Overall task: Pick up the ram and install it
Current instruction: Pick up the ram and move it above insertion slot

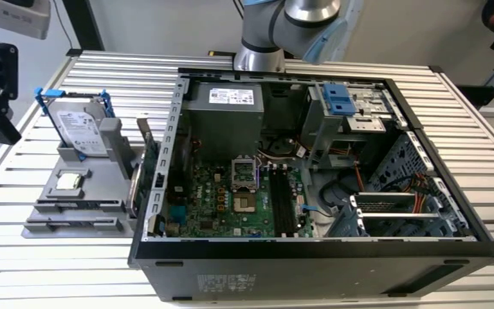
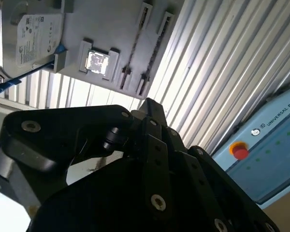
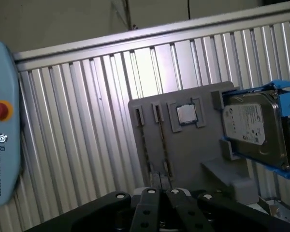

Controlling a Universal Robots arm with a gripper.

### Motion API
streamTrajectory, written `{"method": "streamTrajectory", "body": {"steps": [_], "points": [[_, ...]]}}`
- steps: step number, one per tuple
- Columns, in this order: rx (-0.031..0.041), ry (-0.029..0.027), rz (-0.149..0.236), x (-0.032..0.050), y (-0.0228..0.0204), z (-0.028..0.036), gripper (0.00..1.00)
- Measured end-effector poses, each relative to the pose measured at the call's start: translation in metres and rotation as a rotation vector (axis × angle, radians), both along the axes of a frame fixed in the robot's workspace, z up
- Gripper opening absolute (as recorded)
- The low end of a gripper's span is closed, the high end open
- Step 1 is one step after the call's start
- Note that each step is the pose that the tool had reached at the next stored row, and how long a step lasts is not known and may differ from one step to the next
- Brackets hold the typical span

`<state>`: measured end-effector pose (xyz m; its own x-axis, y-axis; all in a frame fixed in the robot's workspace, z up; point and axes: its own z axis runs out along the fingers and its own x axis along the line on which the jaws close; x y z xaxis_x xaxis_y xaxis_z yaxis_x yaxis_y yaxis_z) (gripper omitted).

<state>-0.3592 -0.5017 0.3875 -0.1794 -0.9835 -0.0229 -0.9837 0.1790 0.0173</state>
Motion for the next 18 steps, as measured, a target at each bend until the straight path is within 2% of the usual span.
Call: {"method": "streamTrajectory", "body": {"steps": [4,12,15,18], "points": [[-0.0006,-0.0029,0.071,0.0,0.0,-0.0003,0.0],[-0.0004,-0.0045,0.212,0.0,0.0001,-0.0013,0.0],[-0.0001,-0.0045,0.247,0.0004,0.0,-0.0012,0.0],[0.0003,-0.005,0.255,0.0016,0.0007,-0.0014,0.0]]}}
